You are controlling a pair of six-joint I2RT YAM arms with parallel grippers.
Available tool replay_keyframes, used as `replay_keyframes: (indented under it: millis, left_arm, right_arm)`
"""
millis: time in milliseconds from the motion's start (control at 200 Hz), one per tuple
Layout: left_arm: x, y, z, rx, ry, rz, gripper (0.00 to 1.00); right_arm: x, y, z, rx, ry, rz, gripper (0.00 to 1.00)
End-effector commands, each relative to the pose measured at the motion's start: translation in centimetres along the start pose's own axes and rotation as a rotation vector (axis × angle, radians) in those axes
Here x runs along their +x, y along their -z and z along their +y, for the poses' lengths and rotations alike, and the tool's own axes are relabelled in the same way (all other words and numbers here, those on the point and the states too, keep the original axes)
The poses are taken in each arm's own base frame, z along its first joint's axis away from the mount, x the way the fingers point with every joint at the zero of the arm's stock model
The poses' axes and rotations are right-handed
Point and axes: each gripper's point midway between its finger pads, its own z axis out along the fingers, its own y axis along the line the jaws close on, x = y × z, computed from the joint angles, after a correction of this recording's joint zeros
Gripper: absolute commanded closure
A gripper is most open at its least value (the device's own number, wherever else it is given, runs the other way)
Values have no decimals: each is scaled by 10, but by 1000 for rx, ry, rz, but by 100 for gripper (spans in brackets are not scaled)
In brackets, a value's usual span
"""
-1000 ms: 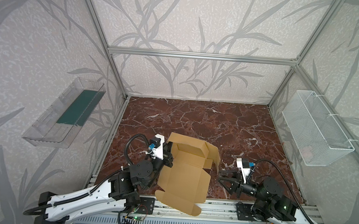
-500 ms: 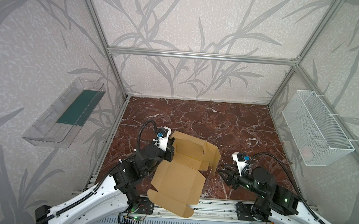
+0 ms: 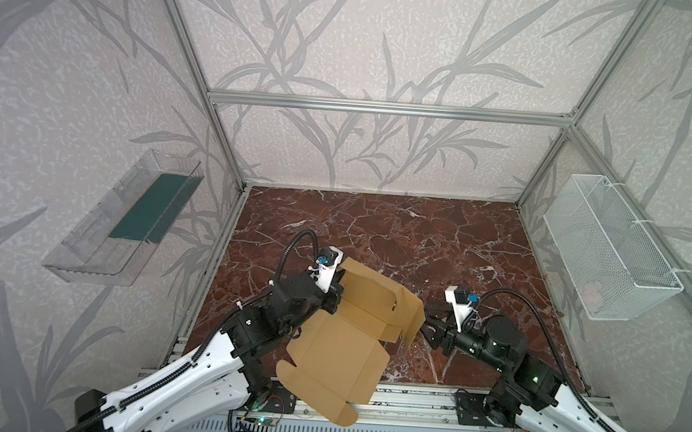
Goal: Fold the paper box
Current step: 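Hold the raised box with both grippers and rotate it toward the right gripper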
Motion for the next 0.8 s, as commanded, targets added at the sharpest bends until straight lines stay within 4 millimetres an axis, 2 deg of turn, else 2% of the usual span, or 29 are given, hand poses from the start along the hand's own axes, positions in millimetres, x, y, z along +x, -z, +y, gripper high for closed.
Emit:
replay_keyframes:
  millis: [0,270,465,795]
  left_arm:
    - [-5,3,1,13,-12,-35,100]
    - [-5,12,2,22,-11,-73,100]
    - [2,5,0,27,-22,-47,100]
    - [5,-1,-7,59,-13,-33,100]
  right_arm:
    - [3,-3,15,-106,-18,-1,43]
    - [1,-18,24,-167,27,10,43]
    - [0,-19,34,-222,23,-19,43]
    - [-5,-32,34,-199,52,-18,43]
